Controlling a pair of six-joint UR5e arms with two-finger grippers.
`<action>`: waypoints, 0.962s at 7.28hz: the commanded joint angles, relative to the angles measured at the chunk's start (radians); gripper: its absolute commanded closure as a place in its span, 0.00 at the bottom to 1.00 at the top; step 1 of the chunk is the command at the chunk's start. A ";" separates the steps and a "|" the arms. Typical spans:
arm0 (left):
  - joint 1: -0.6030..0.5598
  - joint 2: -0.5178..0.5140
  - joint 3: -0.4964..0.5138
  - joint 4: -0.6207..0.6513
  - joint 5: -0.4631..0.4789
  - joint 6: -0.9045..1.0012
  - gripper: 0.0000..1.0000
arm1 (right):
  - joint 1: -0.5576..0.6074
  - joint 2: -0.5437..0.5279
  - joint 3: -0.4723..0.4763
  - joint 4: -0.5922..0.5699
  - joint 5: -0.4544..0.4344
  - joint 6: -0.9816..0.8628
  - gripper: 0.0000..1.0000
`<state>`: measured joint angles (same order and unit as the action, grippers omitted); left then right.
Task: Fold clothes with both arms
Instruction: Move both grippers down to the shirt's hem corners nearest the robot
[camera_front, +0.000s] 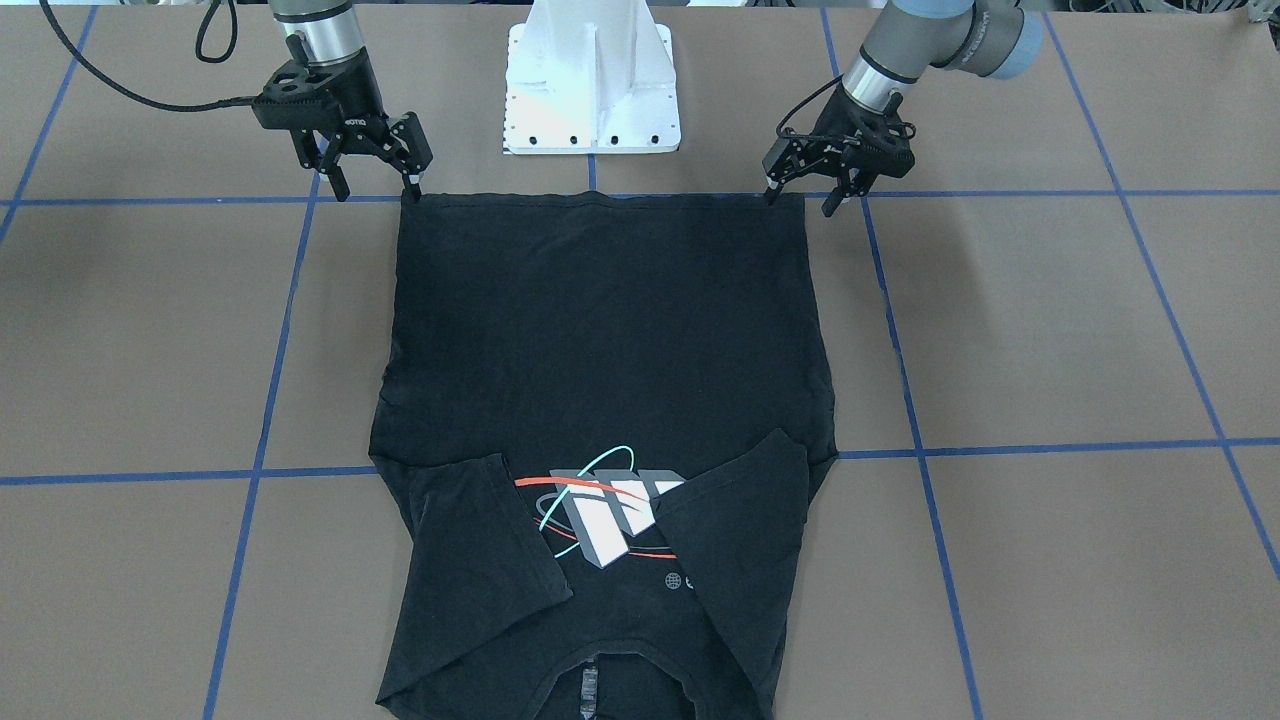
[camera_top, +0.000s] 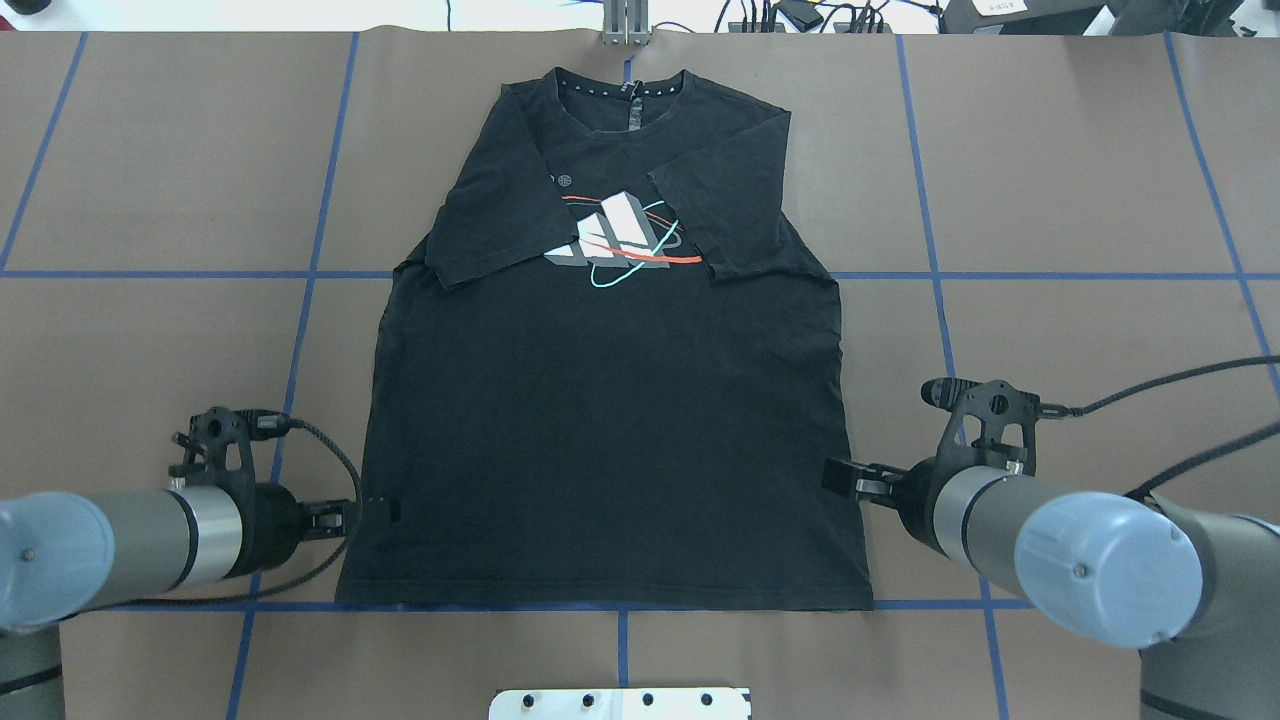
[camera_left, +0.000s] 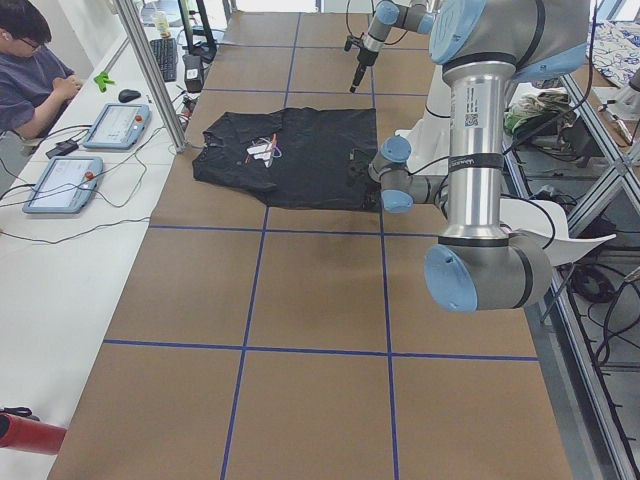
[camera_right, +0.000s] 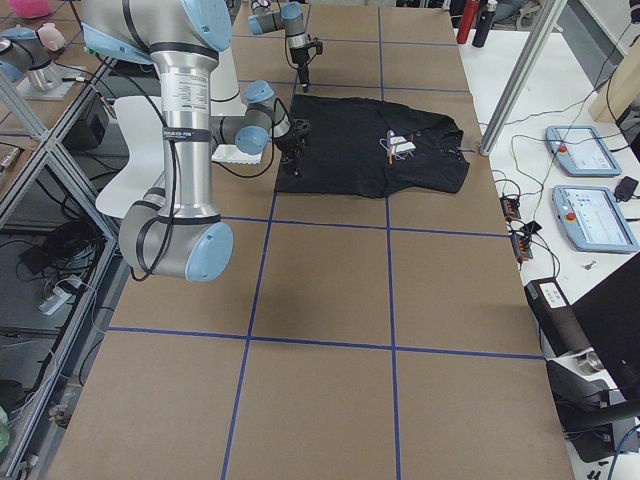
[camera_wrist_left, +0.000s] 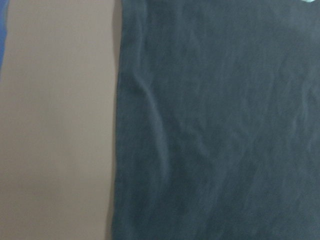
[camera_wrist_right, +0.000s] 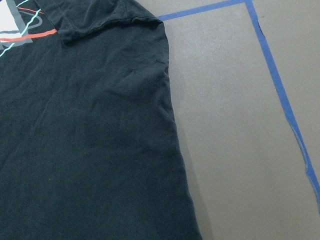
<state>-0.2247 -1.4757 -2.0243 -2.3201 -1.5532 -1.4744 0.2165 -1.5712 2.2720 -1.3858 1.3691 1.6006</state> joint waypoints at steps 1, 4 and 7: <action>0.065 0.020 0.004 0.001 0.027 -0.033 0.00 | -0.009 -0.009 0.009 0.001 -0.008 0.006 0.00; 0.091 0.015 0.010 0.002 0.033 -0.035 0.33 | -0.009 -0.009 0.011 0.001 -0.008 0.006 0.00; 0.093 0.021 0.019 0.004 0.031 -0.035 0.33 | -0.009 -0.009 0.011 0.001 -0.008 0.006 0.00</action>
<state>-0.1328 -1.4555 -2.0116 -2.3170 -1.5212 -1.5094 0.2071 -1.5800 2.2817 -1.3852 1.3602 1.6061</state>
